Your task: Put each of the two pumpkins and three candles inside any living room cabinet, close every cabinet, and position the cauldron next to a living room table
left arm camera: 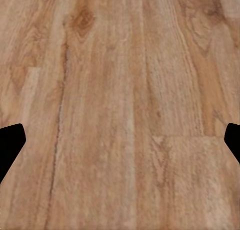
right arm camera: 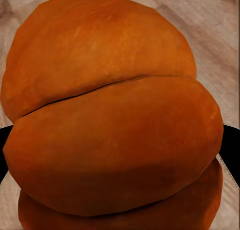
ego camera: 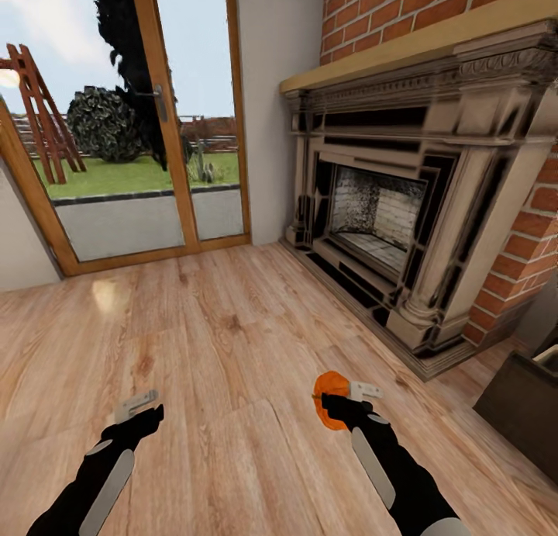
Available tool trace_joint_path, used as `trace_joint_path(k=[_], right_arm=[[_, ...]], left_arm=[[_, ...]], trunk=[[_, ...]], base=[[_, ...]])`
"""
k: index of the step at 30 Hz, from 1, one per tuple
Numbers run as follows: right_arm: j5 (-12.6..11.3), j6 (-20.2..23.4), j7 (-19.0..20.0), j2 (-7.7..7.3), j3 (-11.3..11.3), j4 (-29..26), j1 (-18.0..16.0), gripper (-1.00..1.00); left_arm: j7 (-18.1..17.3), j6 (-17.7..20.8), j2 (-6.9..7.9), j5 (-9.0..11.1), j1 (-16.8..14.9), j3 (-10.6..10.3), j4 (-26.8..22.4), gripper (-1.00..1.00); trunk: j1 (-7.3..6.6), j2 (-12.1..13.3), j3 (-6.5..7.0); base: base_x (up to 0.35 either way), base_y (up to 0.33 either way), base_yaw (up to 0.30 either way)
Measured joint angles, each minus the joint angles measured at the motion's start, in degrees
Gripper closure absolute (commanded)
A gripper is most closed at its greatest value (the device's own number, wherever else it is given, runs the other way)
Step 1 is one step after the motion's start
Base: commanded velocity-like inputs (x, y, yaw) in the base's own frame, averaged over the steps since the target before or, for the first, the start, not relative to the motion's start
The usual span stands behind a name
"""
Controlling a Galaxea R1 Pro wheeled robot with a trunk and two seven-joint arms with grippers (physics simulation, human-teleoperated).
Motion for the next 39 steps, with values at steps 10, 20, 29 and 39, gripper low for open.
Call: trace_joint_path(k=[10, 20, 29, 39], right_arm=[[-0.1, 0.0, 0.0, -0.83, 0.0, 0.3, 0.0, 1.0], [-0.2, 0.0, 0.1, -0.84, 0.1, 0.4, 0.0, 1.0], [-0.3, 0.0, 0.1, -0.84, 0.2, 0.8, 0.0, 1.0], [-0.3, -0.1, 0.1, -0.83, 0.2, 1.4, 0.0, 1.0]], left_arm=[[0.0, 0.0, 0.0, 0.1, 0.2, 0.0, -0.4, -1.0], [-0.6, 0.0, -0.01, 0.0, 0.4, -0.1, 0.2, -1.0], [-1.9, 0.0, -0.01, 0.0, 0.5, -0.1, 0.2, -1.0], [-3.5, 0.1, -0.01, -0.3, 0.5, -0.1, 0.4, -1.0]], trunk=[[-0.26, 0.1, 2.22], [-0.51, 0.3, 4.43], [-0.91, 0.7, 6.39], [-3.1, 4.7, 8.19]], base=[[0.0, 0.0, 0.223], [0.0, 0.0, 0.288], [0.0, 0.0, 0.29], [0.0, 0.0, 0.29]])
